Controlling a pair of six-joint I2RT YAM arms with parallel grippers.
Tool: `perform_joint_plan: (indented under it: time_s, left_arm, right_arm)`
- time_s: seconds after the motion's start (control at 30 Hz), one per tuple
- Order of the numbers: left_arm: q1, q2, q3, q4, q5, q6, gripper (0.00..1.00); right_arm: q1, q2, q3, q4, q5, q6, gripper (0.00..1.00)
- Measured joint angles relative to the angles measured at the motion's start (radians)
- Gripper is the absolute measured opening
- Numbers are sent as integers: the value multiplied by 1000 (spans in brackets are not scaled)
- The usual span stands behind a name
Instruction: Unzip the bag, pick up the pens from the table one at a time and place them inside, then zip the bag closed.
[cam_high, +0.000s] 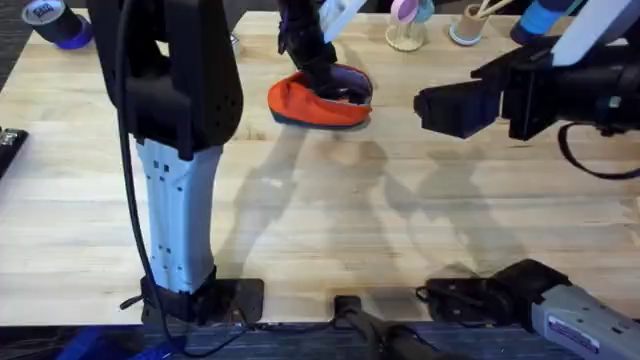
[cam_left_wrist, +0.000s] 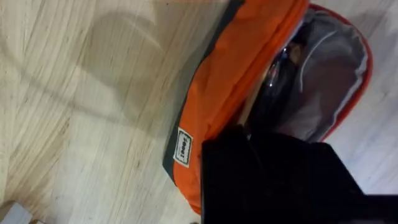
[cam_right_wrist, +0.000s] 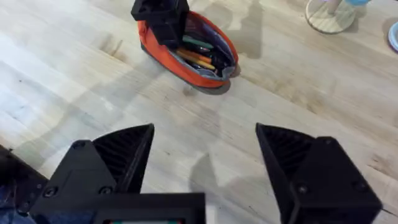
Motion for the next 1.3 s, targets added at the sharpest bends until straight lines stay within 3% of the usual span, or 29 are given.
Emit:
perform_joint_plan:
  time_s: [0.13,0.3,0.33,0.37,0.87,1.03,1.3]
  left_arm:
    - [3,0,0,0,-10,1,86]
    - [3,0,0,-3,-23,12,845]
    - [3,0,0,-3,-28,12,953]
    - [4,0,0,-3,-30,15,982]
    - [3,-5,0,-20,-33,18,992]
    - [14,-100,0,-53,-49,21,993]
    - [80,-227,0,-157,-36,129,994]
  right_arm:
    - [0,0,0,0,0,0,997]
    - [0,0,0,0,0,0,998]
    - [0,0,0,0,0,0,997]
    - [0,0,0,0,0,0,997]
    - [0,0,0,4,11,0,998]
    - [0,0,0,8,39,0,998]
    - [0,0,0,8,42,0,998]
